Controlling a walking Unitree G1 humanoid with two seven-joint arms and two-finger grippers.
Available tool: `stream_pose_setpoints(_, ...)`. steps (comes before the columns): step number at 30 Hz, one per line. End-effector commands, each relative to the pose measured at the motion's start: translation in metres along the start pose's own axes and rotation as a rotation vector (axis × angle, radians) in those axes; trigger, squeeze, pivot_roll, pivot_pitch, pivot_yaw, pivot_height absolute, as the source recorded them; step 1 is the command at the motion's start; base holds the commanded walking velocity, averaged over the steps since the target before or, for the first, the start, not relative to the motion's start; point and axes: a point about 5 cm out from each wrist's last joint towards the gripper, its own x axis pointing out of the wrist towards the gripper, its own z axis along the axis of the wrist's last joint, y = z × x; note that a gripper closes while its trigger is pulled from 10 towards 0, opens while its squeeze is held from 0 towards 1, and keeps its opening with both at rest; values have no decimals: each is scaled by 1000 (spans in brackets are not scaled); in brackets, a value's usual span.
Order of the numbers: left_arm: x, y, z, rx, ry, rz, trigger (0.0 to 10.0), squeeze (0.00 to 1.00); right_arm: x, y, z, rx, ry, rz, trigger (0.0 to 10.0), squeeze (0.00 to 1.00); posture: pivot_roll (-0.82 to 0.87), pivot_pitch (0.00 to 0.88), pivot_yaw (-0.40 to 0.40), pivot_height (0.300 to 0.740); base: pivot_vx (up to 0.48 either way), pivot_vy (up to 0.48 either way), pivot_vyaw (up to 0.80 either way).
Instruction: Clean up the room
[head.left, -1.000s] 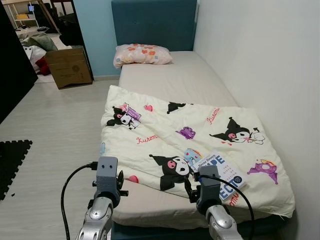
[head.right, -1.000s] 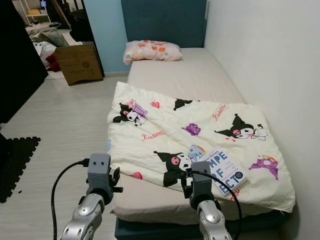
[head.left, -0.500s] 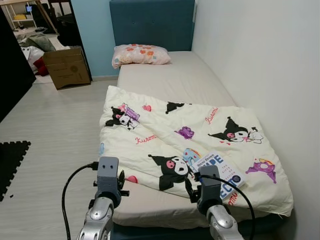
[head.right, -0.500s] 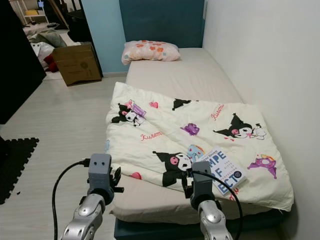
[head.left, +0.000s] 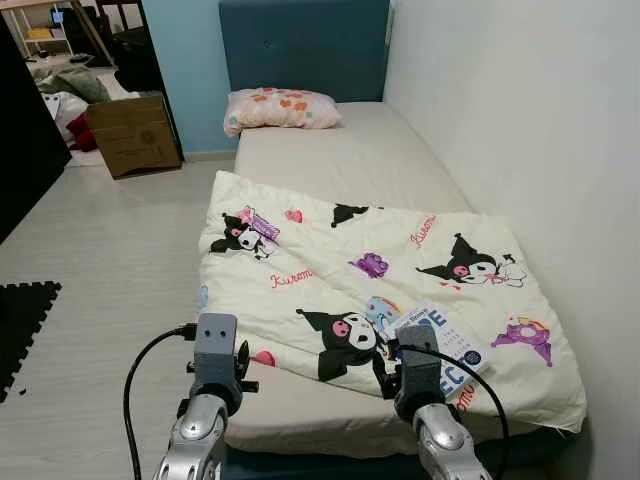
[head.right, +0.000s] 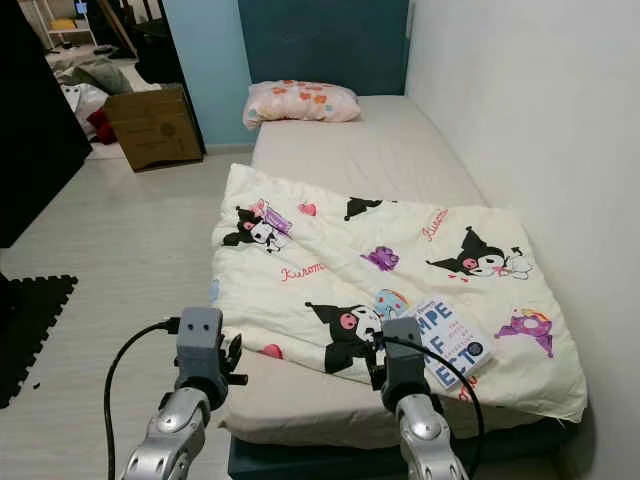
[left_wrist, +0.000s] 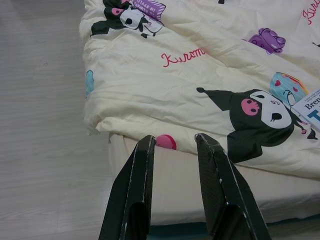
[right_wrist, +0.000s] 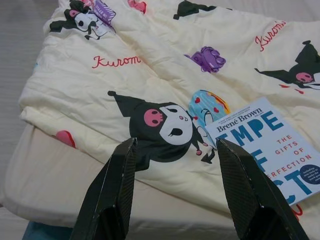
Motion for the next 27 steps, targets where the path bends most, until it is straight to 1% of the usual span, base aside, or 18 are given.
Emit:
stream_pose_setpoints(1, -2, 2, -7, -2, 30, 9, 10000, 0, -2, 2, -6, 7, 22, 16, 10000, 0, -59, 90, 16, 740, 0, 0, 0)
stream_pose_setpoints(9, -2, 2, -7, -4, 35, 10, 10000, 0, -2, 3, -6, 12, 23, 22, 10000, 0, -59, 89, 17, 740, 0, 0, 0)
stream_pose_setpoints(11, -2, 1, -5, -10, 19, 8, 10000, 0, -2, 4, -6, 13, 22, 23, 10000, 0, -59, 89, 17, 740, 0, 0, 0)
stream_pose_setpoints(17, -2, 1, -4, 13, 17, 6, 10000, 0, -2, 4, -6, 14, 21, 24, 10000, 0, -59, 87, 17, 740, 0, 0, 0)
stream_pose_setpoints(27, -1, 1, -3, 16, 10, 6, 10000, 0, -2, 5, -6, 19, 21, 34, 10000, 0, -60, 88, 17, 740, 0, 0, 0)
